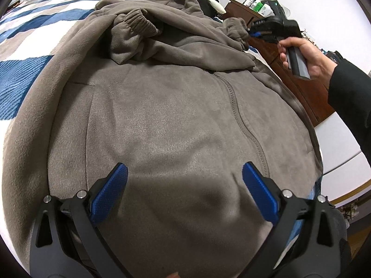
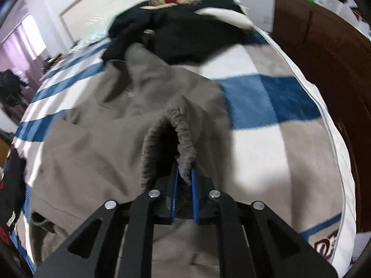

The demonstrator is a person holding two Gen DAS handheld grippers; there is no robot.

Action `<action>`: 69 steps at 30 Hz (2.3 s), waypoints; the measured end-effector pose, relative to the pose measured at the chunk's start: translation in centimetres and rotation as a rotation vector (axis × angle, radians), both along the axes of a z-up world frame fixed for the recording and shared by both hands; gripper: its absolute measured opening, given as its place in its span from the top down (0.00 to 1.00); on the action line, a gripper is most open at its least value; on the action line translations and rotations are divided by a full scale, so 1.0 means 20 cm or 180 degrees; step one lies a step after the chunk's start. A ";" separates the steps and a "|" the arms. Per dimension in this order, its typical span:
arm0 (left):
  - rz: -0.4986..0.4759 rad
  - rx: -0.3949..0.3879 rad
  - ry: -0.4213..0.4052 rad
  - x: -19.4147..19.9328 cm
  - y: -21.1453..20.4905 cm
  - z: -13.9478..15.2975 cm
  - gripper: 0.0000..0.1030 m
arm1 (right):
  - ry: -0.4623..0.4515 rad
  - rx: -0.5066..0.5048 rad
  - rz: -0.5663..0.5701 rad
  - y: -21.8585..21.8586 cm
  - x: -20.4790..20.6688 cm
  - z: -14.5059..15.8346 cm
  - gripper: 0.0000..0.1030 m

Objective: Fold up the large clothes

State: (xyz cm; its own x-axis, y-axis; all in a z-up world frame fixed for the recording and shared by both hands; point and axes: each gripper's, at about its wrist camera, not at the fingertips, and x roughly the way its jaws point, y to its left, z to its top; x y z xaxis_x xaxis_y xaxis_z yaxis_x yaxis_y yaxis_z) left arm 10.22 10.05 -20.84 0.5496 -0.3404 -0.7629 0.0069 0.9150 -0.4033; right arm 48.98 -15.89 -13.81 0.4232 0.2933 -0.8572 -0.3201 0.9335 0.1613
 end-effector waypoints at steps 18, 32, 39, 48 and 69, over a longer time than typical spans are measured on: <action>-0.0080 0.0121 -0.0011 -0.01 -0.04 -0.01 0.06 | -0.0855 0.0492 -0.0562 -0.22 -0.12 0.28 0.22; -0.0203 0.0211 0.0009 -0.02 -0.03 -0.02 0.06 | 0.0254 0.0548 -0.0246 -0.12 -0.10 -0.30 0.12; -0.0303 0.0497 -0.0138 -0.05 -0.08 0.03 0.06 | 0.0078 0.0906 -0.0007 -0.19 -0.44 -0.03 0.08; 0.0015 0.0719 -0.0897 -0.34 0.05 0.34 0.06 | -0.0472 0.0507 0.0624 -0.56 -1.31 0.07 0.06; 0.0491 0.0951 -0.0540 -0.60 0.35 0.14 0.06 | -0.0389 0.0526 0.0298 -1.17 -1.66 -0.34 0.06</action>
